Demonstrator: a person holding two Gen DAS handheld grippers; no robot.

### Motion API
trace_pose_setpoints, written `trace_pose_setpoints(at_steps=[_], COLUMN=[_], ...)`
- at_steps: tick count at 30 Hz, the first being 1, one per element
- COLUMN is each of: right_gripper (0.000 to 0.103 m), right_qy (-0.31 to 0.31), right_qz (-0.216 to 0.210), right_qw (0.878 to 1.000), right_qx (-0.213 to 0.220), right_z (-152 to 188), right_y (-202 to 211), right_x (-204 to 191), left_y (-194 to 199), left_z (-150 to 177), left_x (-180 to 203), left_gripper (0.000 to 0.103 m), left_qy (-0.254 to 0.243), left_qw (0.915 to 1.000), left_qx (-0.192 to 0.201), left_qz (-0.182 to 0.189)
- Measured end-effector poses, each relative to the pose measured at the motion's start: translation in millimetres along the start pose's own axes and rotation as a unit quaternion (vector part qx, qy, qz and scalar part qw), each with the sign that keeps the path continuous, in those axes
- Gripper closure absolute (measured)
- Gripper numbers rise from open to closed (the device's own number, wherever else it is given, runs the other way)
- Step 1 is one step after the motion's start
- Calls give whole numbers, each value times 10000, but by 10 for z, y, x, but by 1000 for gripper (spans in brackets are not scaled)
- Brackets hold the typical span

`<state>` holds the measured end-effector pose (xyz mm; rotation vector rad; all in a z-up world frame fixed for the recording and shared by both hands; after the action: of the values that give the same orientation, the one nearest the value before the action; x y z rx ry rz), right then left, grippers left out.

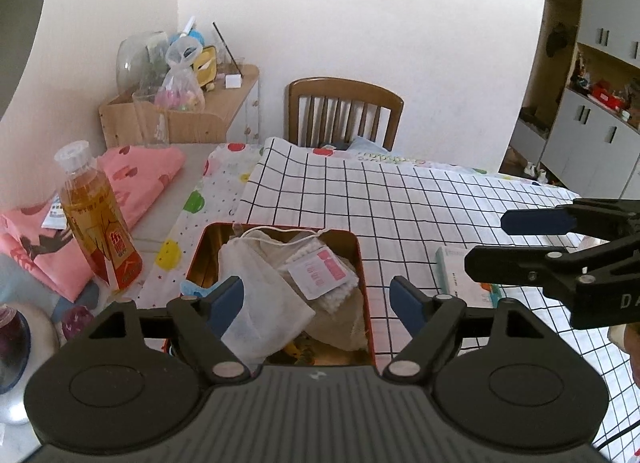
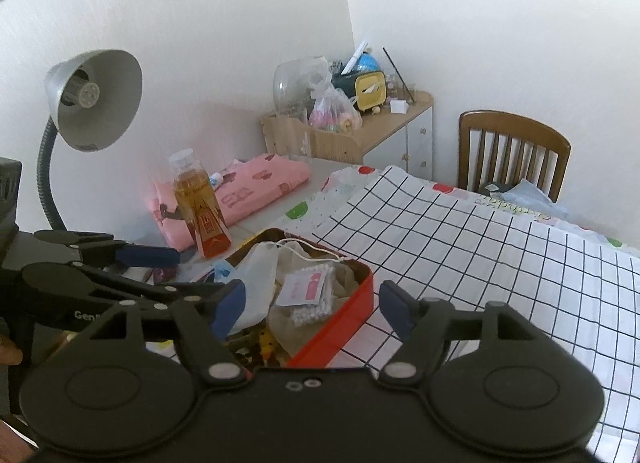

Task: Organize soft objects
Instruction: 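Withdraw both grippers from the tin box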

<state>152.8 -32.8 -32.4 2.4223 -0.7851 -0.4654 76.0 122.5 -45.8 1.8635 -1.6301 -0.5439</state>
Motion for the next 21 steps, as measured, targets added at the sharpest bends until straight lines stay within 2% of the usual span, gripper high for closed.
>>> trace_pose_setpoints(at_steps=[3, 16, 21], right_gripper=[22, 3, 0], right_qy=[10, -173, -262], right_qz=[13, 73, 153], right_qw=[9999, 9988, 9980], right_qx=[103, 457, 552], right_z=[20, 206, 306], right_y=[88, 414, 543], right_x=[-4, 66, 103], left_y=[47, 263, 339], left_z=[6, 44, 59], left_x=[40, 272, 371], left_gripper=[18, 17, 16], left_qy=[-22, -361, -394], left_qw=[10000, 9989, 9985], left_qx=[44, 292, 378], left_qz=[24, -97, 3])
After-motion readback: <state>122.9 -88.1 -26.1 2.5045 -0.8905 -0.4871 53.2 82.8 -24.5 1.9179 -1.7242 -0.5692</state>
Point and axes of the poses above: each gripper's, at about its wrist camera, not at the fingertips, and y roughly against the way its jaws point, x to its right, z to its underside, the point moved 5 cm from there along -y, roughly the way its jaws point, and after that the axes turned 4 degrees about -x, right-handed, at the moved point
